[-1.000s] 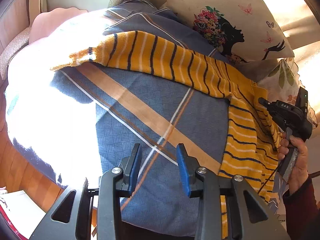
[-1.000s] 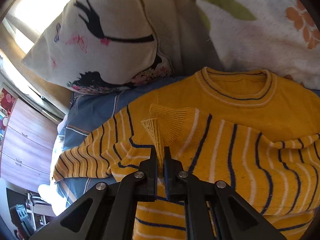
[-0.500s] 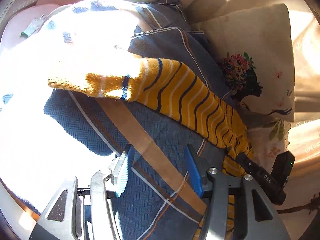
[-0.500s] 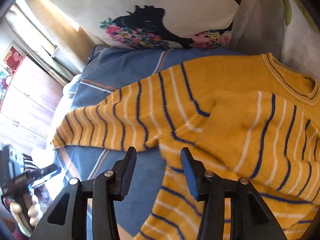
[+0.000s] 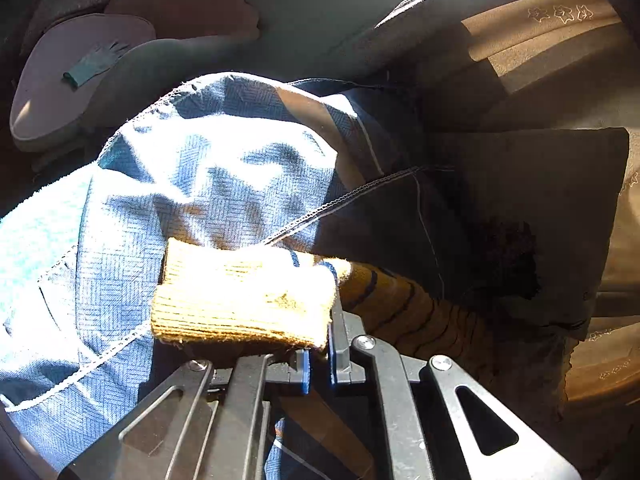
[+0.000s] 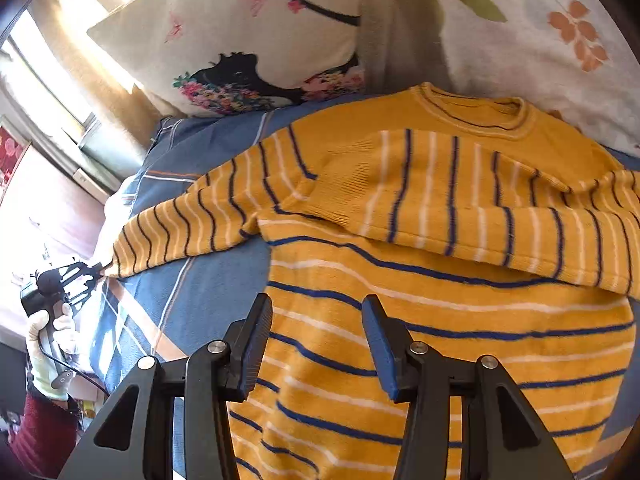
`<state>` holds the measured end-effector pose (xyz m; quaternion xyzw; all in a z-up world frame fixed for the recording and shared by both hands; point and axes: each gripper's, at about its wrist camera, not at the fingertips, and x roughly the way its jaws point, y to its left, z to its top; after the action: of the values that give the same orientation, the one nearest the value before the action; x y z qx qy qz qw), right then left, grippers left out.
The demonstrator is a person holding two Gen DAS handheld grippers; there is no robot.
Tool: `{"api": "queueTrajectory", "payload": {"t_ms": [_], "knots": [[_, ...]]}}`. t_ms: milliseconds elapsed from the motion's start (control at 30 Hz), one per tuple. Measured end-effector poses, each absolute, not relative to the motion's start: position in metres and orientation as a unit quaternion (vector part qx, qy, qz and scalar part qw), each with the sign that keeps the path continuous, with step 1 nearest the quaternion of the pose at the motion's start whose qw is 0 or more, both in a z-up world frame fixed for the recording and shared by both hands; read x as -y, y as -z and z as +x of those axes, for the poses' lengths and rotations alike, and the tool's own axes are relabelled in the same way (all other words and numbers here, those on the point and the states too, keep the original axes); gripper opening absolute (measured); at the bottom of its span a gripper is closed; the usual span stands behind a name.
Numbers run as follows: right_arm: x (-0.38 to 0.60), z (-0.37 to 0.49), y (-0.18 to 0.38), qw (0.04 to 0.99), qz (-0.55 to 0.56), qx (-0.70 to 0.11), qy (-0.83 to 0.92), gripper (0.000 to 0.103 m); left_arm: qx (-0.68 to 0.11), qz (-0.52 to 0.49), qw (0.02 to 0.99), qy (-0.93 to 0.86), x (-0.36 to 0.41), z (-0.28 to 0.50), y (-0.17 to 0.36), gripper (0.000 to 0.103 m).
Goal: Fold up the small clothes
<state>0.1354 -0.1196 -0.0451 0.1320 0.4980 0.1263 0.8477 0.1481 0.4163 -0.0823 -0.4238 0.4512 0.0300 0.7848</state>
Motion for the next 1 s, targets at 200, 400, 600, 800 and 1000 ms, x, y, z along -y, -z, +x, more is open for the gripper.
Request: {"api": "queueTrajectory", "payload": {"t_ms": [200,400,600,800,1000], "knots": [[0.181,0.107,0.051,0.849,0.184,-0.491,-0.068,0.051,-0.404,-0.365,0.839,0.012,-0.379,0.165,0.004,0.006],[0.238,0.077,0.063,0.844,0.231,-0.481,-0.046,0.051,-0.378,-0.280,0.872,0.136,-0.239,0.184,-0.069,0.006],[0.304,0.050,0.077,0.838,0.263,-0.476,-0.035,0.051,-0.403,-0.219,0.849,0.263,-0.051,0.197,-0.085,0.006],[0.375,0.020,0.084,0.837,0.279,-0.470,-0.008,0.051,-0.470,-0.179,0.800,0.327,0.121,0.212,-0.027,0.006],[0.429,-0.005,0.091,0.833,0.290,-0.471,0.017,0.051,-0.554,-0.140,0.753,0.328,0.200,0.203,0.042,0.008]]}}
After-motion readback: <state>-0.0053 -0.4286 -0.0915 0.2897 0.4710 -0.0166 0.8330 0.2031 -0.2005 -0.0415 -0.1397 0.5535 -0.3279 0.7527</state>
